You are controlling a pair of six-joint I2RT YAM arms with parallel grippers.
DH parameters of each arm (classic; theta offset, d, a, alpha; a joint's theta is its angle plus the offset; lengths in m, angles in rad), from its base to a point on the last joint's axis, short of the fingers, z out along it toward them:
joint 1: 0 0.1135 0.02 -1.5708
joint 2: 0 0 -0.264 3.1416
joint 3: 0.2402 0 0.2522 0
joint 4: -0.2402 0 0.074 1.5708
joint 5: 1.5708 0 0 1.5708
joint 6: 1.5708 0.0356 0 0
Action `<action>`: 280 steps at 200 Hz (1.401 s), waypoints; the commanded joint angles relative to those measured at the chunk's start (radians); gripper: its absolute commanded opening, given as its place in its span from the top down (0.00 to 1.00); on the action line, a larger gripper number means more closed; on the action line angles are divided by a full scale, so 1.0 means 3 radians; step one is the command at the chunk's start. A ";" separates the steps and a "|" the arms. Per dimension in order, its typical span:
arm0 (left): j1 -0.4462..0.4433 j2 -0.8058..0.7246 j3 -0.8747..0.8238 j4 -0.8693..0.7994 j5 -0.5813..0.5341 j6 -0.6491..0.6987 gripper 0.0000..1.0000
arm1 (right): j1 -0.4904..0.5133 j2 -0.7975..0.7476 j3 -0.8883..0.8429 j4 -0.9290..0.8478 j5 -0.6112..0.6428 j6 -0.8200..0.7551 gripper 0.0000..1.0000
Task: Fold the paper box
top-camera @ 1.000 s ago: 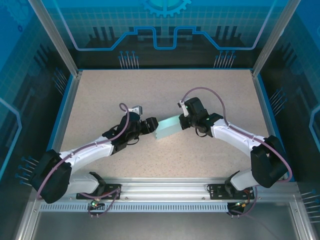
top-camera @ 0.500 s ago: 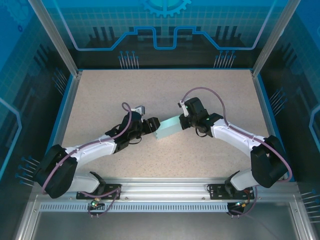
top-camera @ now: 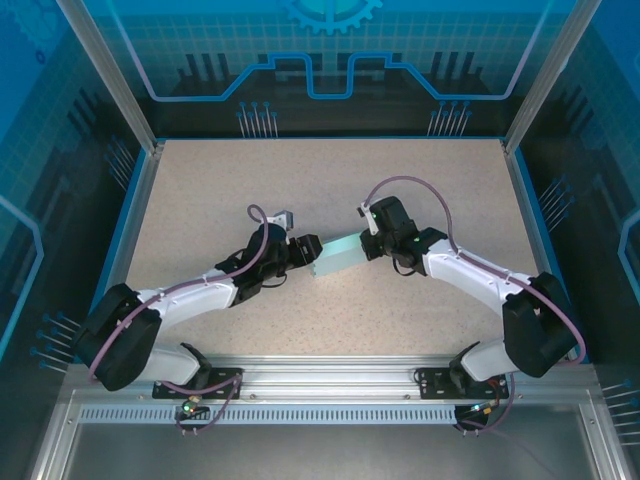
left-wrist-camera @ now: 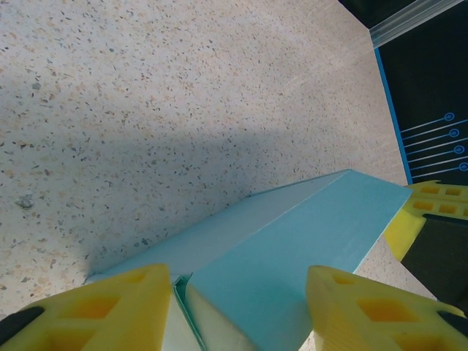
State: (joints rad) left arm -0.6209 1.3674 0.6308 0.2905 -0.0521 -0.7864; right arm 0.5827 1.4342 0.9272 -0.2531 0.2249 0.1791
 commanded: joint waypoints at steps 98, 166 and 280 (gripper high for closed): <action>-0.0098 0.0163 -0.0065 -0.0334 -0.0284 0.0165 0.51 | 0.0053 -0.0419 -0.0033 -0.0288 -0.0104 -0.0115 0.71; -0.0126 0.0144 -0.0033 -0.0371 -0.0330 0.0198 0.50 | -0.0257 -0.0407 0.0224 -0.0337 -0.0804 -0.0096 0.55; -0.0154 0.0126 0.0009 -0.0391 -0.0363 0.0240 0.50 | -0.0798 0.0317 0.0431 -0.0297 -0.1655 -0.0039 0.50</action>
State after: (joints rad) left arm -0.6605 1.3804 0.6319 0.2935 -0.1352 -0.7528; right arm 0.3580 1.5135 1.0409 -0.3397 -0.2115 0.1577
